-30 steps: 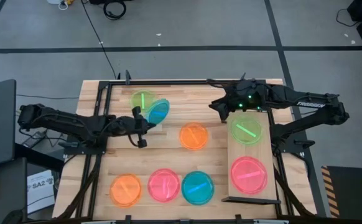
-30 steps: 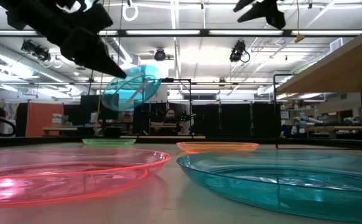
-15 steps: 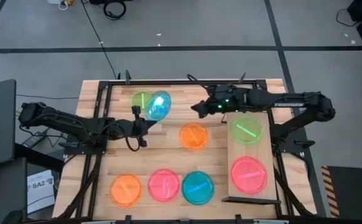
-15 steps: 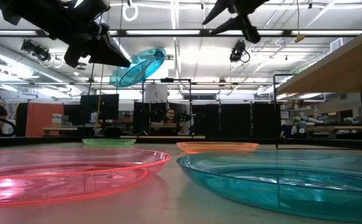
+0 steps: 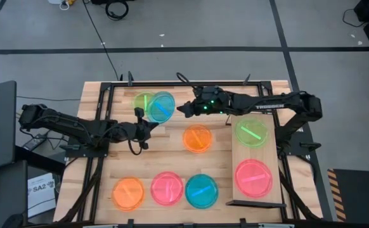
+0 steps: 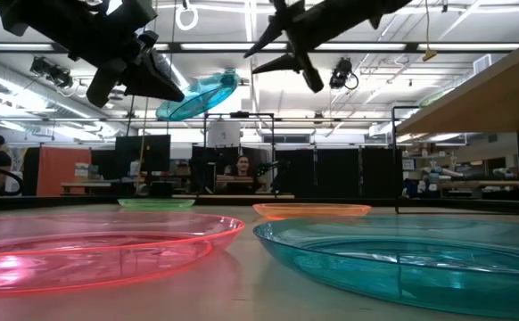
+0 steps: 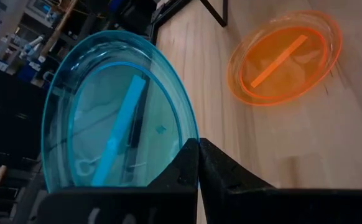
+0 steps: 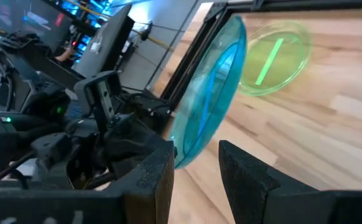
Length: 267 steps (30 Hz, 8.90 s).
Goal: Place and stack plates onto a shelf
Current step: Stack the top blue transparent plate on top of the green transparent plate on the shelf, then stack the green transparent plate on top of the pink transparent plate on the shelf
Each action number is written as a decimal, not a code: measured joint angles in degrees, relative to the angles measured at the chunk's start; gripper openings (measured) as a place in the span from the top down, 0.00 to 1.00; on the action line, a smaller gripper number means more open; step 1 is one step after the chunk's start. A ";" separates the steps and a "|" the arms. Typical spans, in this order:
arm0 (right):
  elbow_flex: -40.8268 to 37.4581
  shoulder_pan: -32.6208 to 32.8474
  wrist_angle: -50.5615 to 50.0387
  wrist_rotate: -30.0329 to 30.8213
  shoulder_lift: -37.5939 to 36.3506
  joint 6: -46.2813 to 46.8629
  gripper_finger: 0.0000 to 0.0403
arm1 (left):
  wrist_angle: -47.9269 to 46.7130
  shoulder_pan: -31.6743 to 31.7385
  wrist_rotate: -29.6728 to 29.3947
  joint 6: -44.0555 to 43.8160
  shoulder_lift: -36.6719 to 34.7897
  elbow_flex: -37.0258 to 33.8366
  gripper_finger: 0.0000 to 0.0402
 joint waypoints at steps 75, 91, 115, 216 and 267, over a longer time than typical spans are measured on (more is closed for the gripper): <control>-0.04 -2.17 1.78 -0.25 3.69 -1.35 0.98 | -0.40 0.02 -0.01 12.86 0.00 0.00 0.96; -0.04 -2.73 1.96 -0.25 3.69 -3.73 0.98 | -0.42 0.00 0.16 7.97 0.00 0.04 0.67; 0.02 -13.33 1.73 -1.04 3.26 -7.94 0.99 | -0.60 0.02 0.73 5.58 0.00 0.00 0.61; -8.57 -8.36 -89.28 -4.01 -45.73 3.03 0.86 | -0.54 0.02 0.68 -1.18 0.00 -0.01 0.61; -8.57 -8.36 -89.28 -2.84 -45.73 2.97 0.65 | -7.04 12.01 4.25 -20.46 0.00 -0.02 0.61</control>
